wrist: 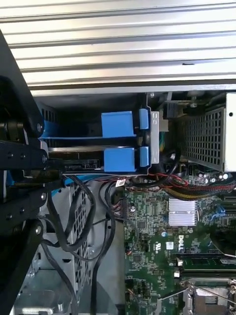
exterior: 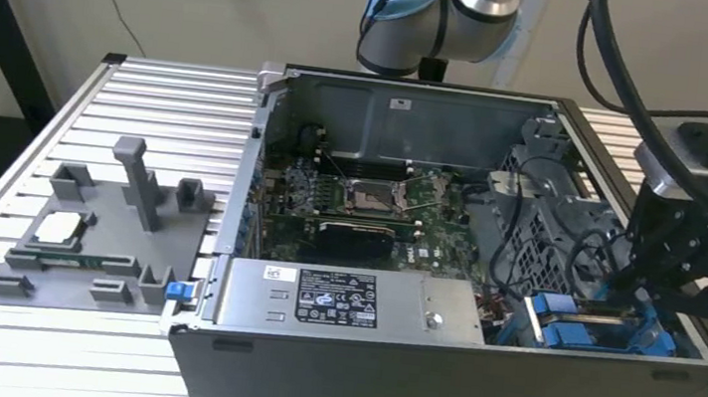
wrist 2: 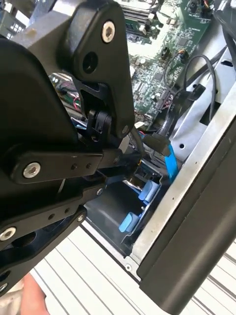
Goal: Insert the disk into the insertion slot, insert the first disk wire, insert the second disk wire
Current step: 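Insert the first disk wire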
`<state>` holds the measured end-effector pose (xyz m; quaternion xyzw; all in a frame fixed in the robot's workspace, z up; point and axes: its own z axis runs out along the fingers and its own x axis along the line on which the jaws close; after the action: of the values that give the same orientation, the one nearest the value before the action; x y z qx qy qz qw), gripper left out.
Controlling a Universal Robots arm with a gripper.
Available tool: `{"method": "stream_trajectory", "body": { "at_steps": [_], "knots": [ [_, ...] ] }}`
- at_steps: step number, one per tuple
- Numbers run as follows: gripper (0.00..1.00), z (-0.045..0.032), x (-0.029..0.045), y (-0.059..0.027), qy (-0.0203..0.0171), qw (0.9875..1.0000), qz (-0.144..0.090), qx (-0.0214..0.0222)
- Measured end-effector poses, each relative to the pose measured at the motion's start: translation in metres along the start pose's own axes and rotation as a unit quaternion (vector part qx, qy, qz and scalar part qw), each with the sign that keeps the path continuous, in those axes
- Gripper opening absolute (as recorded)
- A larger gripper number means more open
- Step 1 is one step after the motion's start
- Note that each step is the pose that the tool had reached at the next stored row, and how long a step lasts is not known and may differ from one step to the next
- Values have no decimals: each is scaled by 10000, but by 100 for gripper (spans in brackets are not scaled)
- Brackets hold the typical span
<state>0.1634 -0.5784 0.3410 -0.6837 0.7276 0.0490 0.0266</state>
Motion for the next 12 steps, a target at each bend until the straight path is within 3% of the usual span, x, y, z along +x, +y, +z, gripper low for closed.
{"method": "stream_trajectory", "body": {
  "at_steps": [12],
  "knots": [
    [0, 31, 12, 15, -3, 9997, 253, 28]
  ]
}}
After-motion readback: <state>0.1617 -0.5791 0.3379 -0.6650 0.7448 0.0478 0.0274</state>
